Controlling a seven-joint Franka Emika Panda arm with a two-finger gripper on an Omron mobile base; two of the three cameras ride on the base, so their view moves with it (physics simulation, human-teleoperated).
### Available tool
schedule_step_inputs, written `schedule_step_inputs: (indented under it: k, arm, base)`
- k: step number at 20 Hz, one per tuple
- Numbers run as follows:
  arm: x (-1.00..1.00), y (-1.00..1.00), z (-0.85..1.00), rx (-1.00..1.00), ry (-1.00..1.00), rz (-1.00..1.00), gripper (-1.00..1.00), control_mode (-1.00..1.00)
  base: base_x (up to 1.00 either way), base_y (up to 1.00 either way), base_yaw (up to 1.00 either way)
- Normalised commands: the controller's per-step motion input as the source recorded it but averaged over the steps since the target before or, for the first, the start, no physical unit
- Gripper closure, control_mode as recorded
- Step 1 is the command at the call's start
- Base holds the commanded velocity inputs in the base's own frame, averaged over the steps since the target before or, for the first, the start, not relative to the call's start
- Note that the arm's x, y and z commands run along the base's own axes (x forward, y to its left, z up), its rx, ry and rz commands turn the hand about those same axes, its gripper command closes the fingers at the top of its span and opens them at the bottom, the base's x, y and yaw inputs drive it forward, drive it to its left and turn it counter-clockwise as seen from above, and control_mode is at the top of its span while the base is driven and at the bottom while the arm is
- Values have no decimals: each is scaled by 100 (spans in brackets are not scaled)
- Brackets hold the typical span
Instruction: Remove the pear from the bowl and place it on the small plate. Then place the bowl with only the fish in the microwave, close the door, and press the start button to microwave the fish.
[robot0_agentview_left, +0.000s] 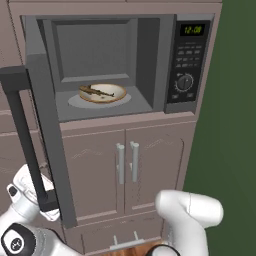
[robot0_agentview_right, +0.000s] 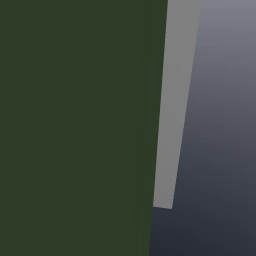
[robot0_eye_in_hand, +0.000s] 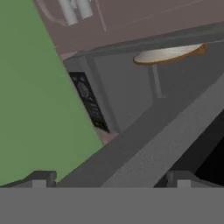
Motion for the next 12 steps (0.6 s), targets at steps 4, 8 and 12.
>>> schedule_step_inputs:
  k: [4,8,12]
  arm:
    - [-34,-21,23,0,-19,-16,-100,-100]
    - [-55,-51,19,0,-26,-12,-100,-100]
    - [-49,-60,33,6,-25,-9,-100,-100]
  base:
    - [0,0,0]
    - [0,0,0]
    - [0,0,0]
